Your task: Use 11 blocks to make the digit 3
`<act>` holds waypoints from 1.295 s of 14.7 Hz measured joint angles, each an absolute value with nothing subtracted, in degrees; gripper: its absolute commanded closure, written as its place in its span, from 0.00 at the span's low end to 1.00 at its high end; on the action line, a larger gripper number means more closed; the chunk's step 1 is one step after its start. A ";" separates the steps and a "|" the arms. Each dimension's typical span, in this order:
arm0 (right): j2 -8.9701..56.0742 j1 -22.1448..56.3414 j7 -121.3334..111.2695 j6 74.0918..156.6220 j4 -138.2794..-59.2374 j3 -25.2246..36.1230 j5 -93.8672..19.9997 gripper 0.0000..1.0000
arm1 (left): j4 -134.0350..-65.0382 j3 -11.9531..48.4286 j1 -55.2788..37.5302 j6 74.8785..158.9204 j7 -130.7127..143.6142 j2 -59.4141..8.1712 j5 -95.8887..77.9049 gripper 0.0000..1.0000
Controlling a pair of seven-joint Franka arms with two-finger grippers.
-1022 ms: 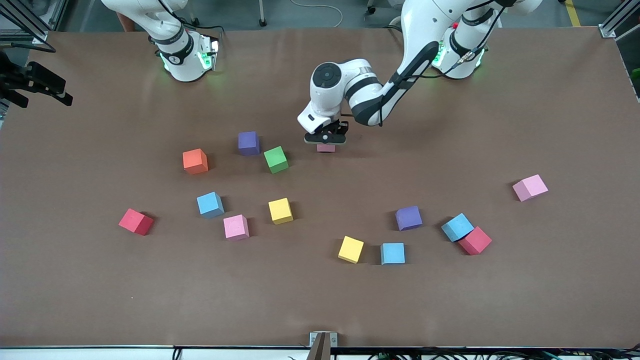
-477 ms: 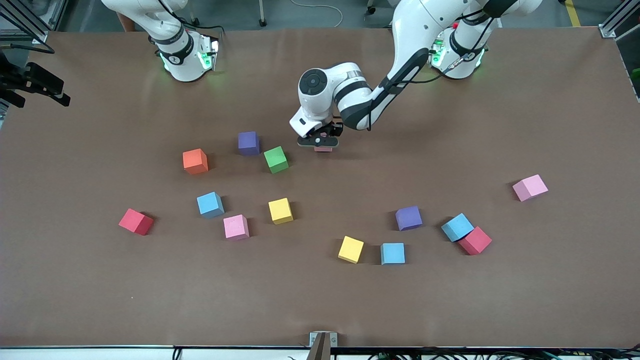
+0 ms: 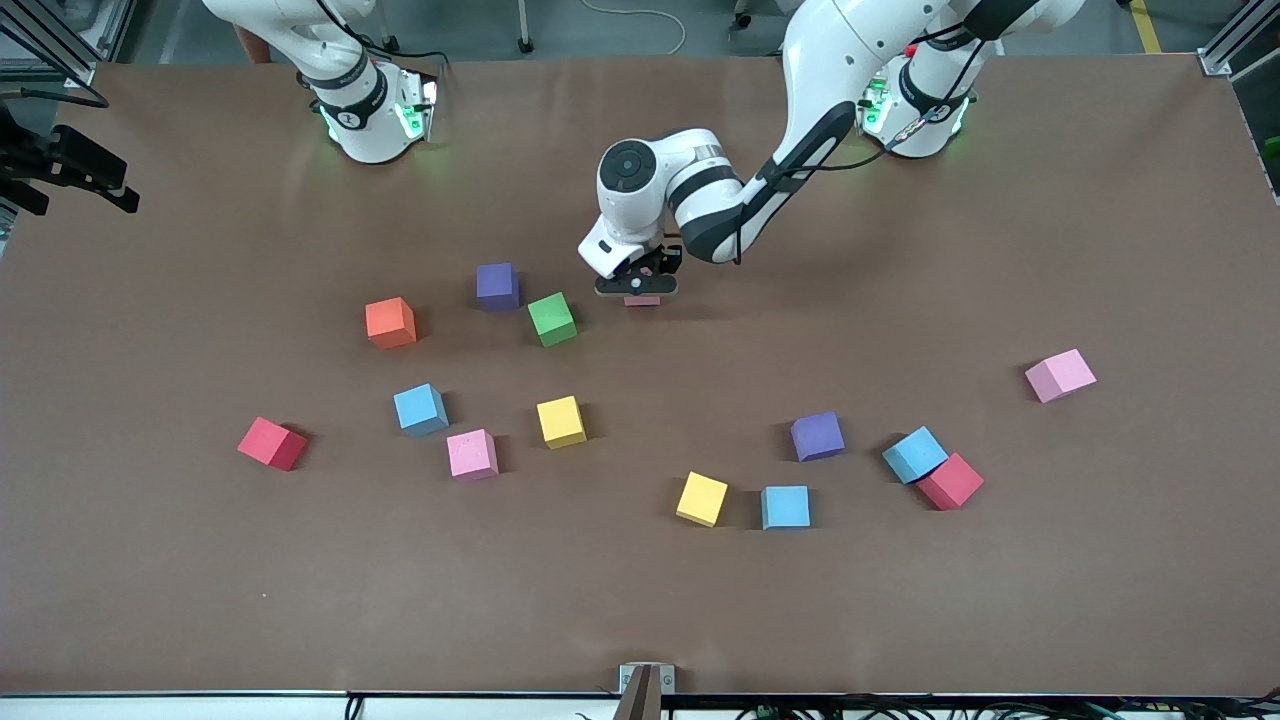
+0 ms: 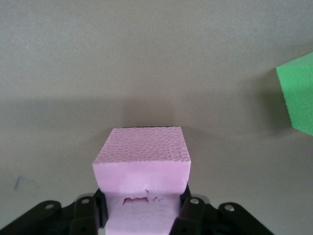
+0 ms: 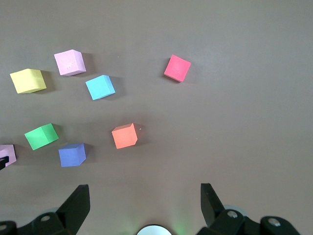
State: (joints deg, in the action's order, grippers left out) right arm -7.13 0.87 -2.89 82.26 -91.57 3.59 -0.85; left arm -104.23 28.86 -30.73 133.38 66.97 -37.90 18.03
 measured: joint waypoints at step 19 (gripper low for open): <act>7.41 14.99 39.73 96.92 -96.81 1.98 -0.14 0.00 | -102.90 28.74 -28.33 128.78 67.04 -28.83 18.03 0.00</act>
